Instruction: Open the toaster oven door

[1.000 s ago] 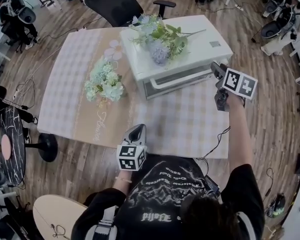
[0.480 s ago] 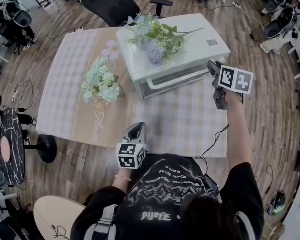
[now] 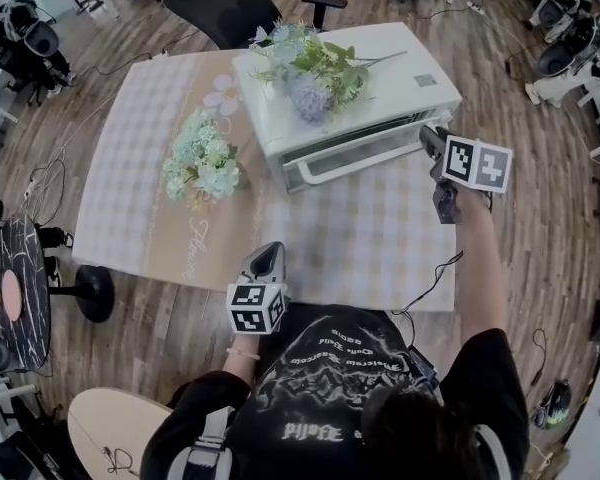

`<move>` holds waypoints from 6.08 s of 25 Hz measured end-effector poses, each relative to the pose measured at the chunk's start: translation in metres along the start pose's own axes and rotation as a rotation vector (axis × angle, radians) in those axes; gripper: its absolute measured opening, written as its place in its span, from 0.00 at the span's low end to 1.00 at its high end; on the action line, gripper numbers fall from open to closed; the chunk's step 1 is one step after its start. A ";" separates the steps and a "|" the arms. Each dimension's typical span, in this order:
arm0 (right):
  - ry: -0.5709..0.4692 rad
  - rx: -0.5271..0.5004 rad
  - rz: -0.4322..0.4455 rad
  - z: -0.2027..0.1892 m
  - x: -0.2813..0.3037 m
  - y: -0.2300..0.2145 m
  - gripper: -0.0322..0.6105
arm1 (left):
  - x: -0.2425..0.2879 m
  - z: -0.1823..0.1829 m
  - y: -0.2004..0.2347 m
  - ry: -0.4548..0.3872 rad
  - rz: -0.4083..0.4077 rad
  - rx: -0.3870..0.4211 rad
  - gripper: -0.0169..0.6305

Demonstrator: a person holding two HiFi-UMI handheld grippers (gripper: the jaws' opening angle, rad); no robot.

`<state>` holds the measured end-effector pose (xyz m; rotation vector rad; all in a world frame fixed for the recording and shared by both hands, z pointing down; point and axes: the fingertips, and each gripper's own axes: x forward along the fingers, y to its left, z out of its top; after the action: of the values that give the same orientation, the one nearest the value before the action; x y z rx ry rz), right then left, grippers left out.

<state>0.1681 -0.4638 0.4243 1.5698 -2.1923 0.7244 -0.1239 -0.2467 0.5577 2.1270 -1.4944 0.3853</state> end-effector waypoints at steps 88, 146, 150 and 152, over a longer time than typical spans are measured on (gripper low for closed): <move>-0.103 0.127 -0.238 -0.230 -0.044 -0.062 0.21 | 0.004 -0.012 0.029 0.065 0.064 0.005 0.06; 0.079 0.209 -0.301 -0.301 -0.033 -0.035 0.17 | -0.006 -0.027 0.019 0.086 0.032 0.017 0.06; 0.052 0.191 -0.315 -0.300 -0.047 -0.030 0.23 | -0.009 -0.029 0.016 0.078 0.008 0.017 0.06; 0.026 0.172 -0.312 -0.294 -0.055 -0.026 0.24 | -0.011 -0.028 0.012 0.065 -0.018 0.021 0.06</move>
<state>0.2065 -0.2550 0.6370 1.9183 -1.8457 0.8450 -0.1370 -0.2261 0.5785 2.1217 -1.4401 0.4612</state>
